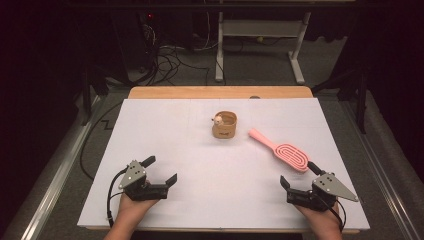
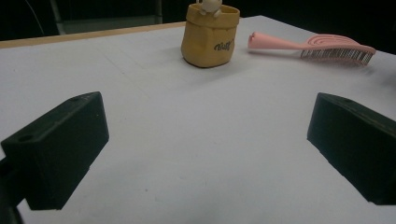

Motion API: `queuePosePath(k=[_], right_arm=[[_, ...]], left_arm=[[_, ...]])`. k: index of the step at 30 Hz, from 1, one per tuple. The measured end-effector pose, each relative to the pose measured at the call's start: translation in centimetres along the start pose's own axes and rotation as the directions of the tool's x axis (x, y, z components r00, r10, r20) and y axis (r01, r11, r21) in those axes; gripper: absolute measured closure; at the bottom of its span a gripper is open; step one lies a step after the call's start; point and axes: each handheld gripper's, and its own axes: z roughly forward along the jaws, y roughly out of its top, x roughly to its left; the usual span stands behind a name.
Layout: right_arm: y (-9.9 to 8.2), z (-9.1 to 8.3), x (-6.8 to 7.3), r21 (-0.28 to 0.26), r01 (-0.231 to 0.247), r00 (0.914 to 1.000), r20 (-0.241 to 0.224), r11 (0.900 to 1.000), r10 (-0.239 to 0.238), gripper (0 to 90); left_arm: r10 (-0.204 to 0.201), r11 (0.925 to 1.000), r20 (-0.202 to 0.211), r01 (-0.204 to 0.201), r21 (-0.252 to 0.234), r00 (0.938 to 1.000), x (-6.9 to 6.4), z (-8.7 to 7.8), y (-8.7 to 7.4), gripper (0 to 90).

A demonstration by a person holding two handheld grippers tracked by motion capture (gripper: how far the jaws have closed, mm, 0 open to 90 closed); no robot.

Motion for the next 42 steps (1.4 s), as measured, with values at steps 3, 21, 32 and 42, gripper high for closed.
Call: queuePosePath(k=[3, 21, 32, 42], right_arm=[[0.0, 0.0, -0.1, 0.0, 0.0, 1.0, 0.0, 1.0, 0.0, 0.6], [0.4, 0.1, 0.1, 0.006, 0.01, 0.9999, -0.002, 0.9999, -0.01, 0.5], [0.7, 0.0, 0.3, 0.038, 0.035, 0.9994, 0.002, 0.9987, -0.035, 0.6], [1.0, 0.1, 0.7, 0.078, 0.059, 0.9982, 0.0, 0.9952, -0.059, 0.6]], left_arm=[[0.003, 1.0, -0.002, -0.003, 0.005, 1.0, 0.0, 0.1, 0.0, 0.0], [0.017, 0.9999, 0.002, -0.017, 0.001, 0.9999, -0.3, -0.1, -0.2, 0.0], [0.008, 0.9999, 0.006, -0.008, 0.012, 1.0, -0.2, -0.1, -0.1, 0.0], [0.002, 1.0, 0.005, -0.002, 0.003, 1.0, 0.0, -0.2, 0.0, 0.0]])
